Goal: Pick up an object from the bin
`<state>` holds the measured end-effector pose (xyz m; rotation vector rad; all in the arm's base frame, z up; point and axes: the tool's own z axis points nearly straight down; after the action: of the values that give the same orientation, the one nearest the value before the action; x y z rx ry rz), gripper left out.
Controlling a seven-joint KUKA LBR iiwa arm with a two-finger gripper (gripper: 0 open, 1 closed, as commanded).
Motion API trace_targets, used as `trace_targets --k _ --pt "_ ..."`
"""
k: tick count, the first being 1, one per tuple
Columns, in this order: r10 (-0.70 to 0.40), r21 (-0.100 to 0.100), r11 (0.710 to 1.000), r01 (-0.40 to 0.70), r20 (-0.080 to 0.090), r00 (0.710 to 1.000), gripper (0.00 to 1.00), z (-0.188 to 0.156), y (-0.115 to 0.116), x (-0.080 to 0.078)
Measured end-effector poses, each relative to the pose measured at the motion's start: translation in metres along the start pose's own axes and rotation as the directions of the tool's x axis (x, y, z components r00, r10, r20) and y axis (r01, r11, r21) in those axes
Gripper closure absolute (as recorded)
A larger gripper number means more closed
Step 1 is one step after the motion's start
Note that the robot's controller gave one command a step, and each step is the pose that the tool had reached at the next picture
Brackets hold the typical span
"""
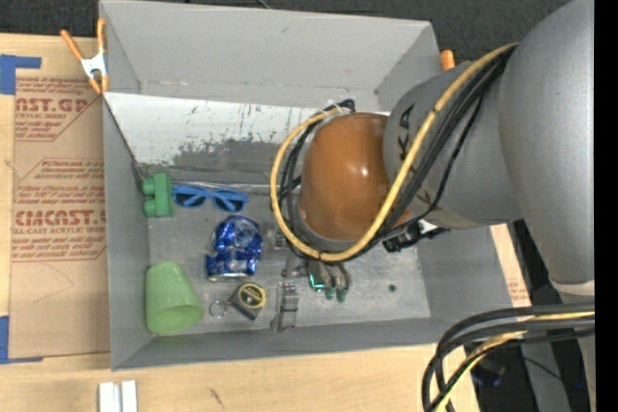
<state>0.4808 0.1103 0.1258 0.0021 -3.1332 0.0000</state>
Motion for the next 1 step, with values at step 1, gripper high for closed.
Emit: trace_targets --k 1 --pt "0.098 -0.022 0.995 -0.097 0.041 0.994 0.0 0.0466 0.0684 -0.0441"
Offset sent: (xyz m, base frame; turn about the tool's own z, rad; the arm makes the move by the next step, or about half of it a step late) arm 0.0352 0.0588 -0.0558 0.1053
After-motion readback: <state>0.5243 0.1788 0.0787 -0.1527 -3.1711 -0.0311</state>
